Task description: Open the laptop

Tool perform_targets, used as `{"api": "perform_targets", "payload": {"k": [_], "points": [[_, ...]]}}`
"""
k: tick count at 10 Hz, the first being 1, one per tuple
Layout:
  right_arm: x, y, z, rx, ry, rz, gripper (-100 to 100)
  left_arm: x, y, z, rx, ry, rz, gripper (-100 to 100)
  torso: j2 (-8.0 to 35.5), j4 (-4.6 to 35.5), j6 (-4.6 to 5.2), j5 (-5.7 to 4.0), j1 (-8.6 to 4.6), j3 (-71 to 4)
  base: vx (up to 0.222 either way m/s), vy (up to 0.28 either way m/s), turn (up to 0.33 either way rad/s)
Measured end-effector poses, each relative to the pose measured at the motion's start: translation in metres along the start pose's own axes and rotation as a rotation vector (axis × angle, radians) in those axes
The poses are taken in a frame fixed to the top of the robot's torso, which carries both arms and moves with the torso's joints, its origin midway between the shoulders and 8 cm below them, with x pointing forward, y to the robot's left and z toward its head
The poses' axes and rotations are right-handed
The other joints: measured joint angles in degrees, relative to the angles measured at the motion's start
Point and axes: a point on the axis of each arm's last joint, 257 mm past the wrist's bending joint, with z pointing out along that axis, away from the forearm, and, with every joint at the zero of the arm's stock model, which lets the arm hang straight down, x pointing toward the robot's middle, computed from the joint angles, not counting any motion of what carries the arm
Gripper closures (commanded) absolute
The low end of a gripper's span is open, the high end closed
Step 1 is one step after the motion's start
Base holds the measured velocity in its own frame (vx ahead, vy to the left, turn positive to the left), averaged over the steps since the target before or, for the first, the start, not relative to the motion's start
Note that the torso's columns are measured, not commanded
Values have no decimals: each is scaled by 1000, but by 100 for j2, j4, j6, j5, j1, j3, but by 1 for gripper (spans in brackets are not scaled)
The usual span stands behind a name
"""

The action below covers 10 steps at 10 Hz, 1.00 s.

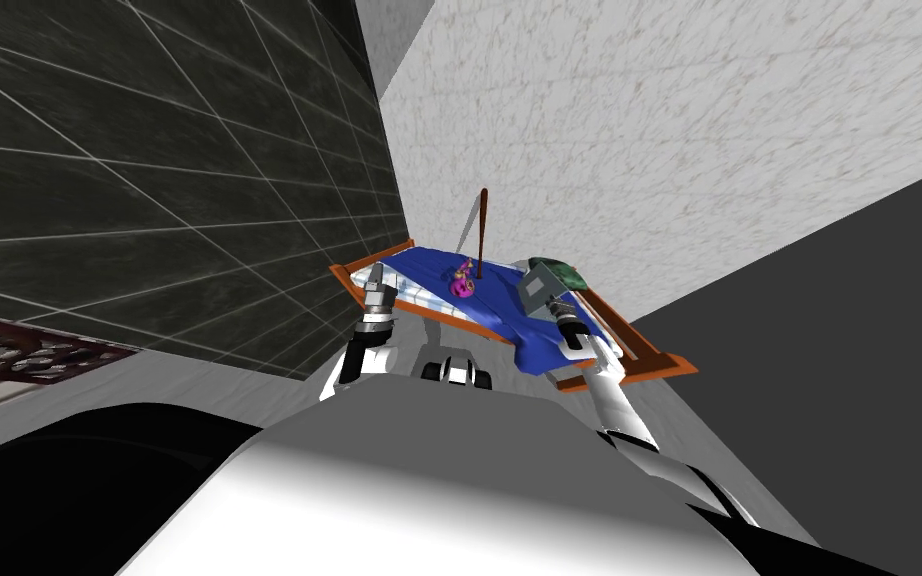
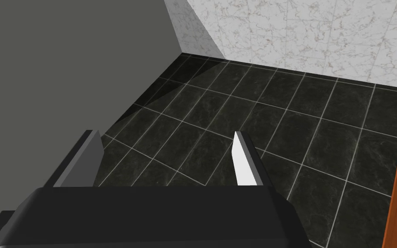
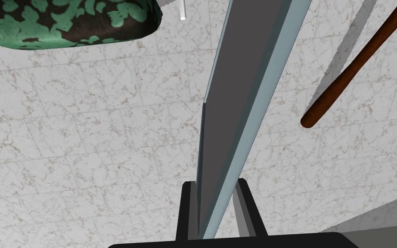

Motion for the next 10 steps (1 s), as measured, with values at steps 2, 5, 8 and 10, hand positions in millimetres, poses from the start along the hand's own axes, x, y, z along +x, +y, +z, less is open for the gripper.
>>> {"api": "perform_targets", "payload": {"k": [2,5,8,10], "points": [[5,4,2,1,-5,70,100,0,0,0,0,0,0,0,4,4,-21,6,14,4,0,-77,-20],[21,8,5,7,-6,142,100,0,0,0,0,0,0,0,-4,-12,-38,-6,25,0,2,-66,-21],[36,14,2,12,-1,224,100,0,0,0,0,0,0,0,0,-16,-41,-7,37,3,-3,-62,-17],[51,23,2,12,1,299,100,0,0,0,0,0,0,0,-9,-25,-42,-17,21,-3,2,-70,-18]]}}
